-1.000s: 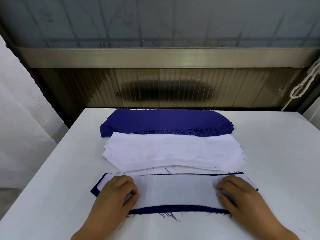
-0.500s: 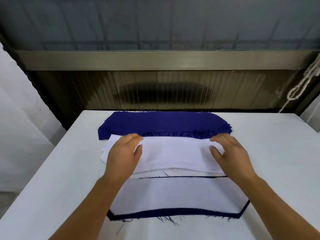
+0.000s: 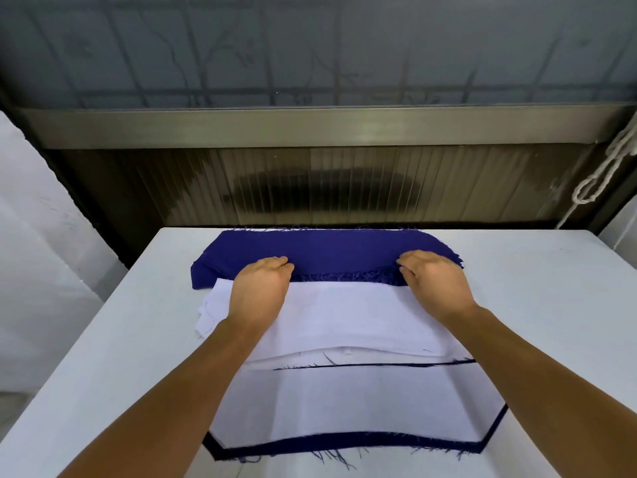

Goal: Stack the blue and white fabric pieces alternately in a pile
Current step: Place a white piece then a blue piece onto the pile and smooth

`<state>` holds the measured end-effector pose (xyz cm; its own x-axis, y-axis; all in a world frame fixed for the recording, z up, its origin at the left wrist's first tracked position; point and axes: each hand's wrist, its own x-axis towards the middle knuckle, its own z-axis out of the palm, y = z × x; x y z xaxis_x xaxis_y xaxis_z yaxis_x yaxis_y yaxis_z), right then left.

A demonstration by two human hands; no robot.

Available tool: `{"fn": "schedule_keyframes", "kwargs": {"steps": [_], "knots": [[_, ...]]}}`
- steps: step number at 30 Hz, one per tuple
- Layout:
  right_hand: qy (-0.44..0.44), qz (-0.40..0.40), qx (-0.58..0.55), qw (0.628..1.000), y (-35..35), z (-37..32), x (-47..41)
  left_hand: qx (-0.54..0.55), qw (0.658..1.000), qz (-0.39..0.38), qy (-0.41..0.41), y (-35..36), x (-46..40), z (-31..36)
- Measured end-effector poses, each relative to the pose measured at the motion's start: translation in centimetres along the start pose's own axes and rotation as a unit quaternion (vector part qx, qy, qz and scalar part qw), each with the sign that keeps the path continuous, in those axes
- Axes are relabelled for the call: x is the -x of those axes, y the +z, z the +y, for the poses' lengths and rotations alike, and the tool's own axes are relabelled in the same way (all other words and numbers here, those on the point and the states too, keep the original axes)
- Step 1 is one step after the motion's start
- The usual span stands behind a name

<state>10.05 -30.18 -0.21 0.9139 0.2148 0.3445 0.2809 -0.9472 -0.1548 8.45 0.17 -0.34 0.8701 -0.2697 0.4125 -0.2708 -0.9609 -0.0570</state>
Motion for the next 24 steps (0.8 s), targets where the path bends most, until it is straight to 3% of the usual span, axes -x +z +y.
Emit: {"fn": "schedule_keyframes", "kwargs": {"steps": [7, 13, 19, 24], "knots": [[0.046, 0.041, -0.091, 0.994, 0.1, 0.0, -0.4, 0.019, 0.999, -0.015, -0.043, -0.8, -0.7, 0.0], [0.090, 0.013, -0.121, 0.989, -0.3, 0.2, -0.7, 0.110, 0.992, 0.011, -0.060, -0.6, -0.9, 0.0], [0.078, -0.032, -0.217, 0.973, -1.1, 0.6, -0.5, 0.129, 0.991, -0.020, -0.035, 0.1, -0.7, -0.5], [0.091, 0.006, -0.190, 0.978, -1.1, 0.0, -0.3, 0.122, 0.992, -0.026, -0.033, -0.3, -1.1, -0.2]]}}
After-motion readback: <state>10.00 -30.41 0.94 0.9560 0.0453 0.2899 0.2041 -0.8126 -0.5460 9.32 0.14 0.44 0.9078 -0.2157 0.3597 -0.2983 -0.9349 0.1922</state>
